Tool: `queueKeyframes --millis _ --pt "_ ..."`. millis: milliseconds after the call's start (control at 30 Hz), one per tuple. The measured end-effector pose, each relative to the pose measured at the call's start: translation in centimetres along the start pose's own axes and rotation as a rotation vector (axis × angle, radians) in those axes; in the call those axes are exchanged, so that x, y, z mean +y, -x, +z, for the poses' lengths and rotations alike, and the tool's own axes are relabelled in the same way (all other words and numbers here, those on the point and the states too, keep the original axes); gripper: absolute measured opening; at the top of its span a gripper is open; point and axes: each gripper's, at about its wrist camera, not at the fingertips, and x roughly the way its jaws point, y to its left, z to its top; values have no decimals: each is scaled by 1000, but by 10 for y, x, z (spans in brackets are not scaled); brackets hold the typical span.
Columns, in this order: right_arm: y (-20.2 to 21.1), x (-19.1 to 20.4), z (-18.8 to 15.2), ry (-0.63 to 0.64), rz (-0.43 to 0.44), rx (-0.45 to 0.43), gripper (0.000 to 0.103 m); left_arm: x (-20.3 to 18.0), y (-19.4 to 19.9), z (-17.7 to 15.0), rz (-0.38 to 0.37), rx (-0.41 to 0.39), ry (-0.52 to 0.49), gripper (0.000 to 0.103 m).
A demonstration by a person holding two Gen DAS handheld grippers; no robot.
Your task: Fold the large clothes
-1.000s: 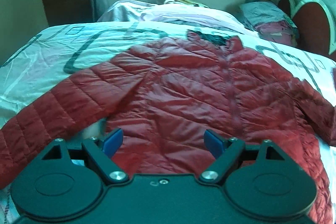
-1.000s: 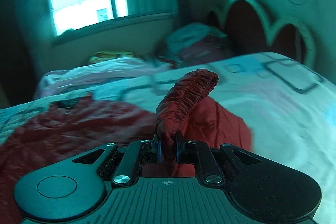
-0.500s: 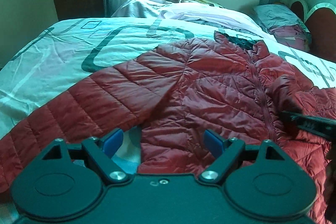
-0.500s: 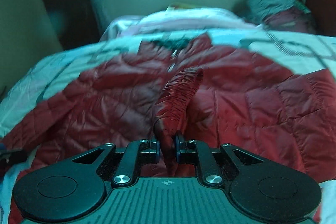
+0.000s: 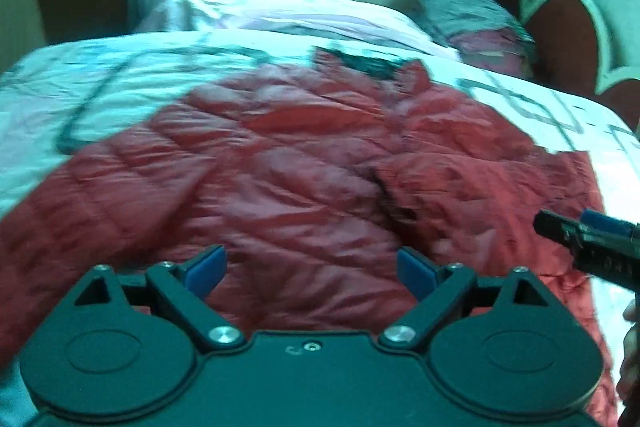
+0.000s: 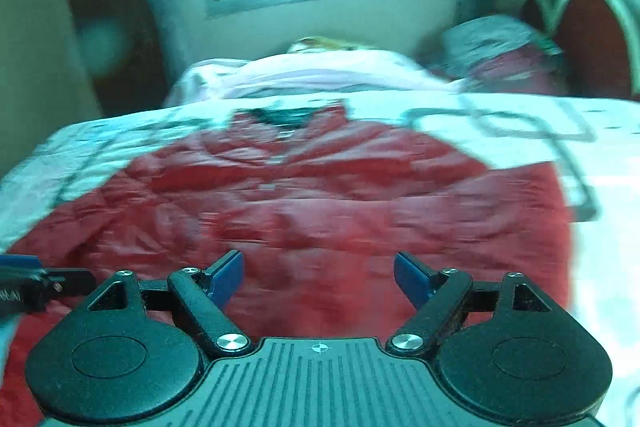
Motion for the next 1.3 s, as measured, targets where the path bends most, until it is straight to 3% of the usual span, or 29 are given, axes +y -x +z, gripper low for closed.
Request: queueKeyframes --millis 133,200,367,533,667,833,1000,1200,1233,1267,1300 --pt "16 -37 -15 -32 -96 11 81 -30 -24 5 -97 25 -15 91" --pt "23 -51 -22 -57 -128 18 81 -41 -38 6 -111 39 -23 88" --pt "30 -73 -36 -97 -179 38 81 -50 -74 6 -171 100 0 54" --pt "27 -83 -45 -111 -205 53 81 -40 -81 6 -233 44 63 15" --pt "20 -86 -48 -105 -225 60 81 -36 -68 18 -265 -39 61 10" --pt "5 -85 -44 -75 -219 70 81 -19 -42 55 -276 -170 91 10" --pt "-11 -80 -34 -67 -199 63 81 12 -35 74 -187 -250 136 10" --pt "-30 -86 -23 -105 -172 73 81 45 -48 64 -86 -228 206 10" --pt "-32 -86 -21 -104 -172 65 70 51 -50 60 -75 -215 216 10" --pt "-34 -86 -19 -103 -160 66 51 55 -53 56 -67 -201 220 10" --pt "-37 -87 -17 -109 -158 73 47 57 -57 53 -58 -188 223 10"
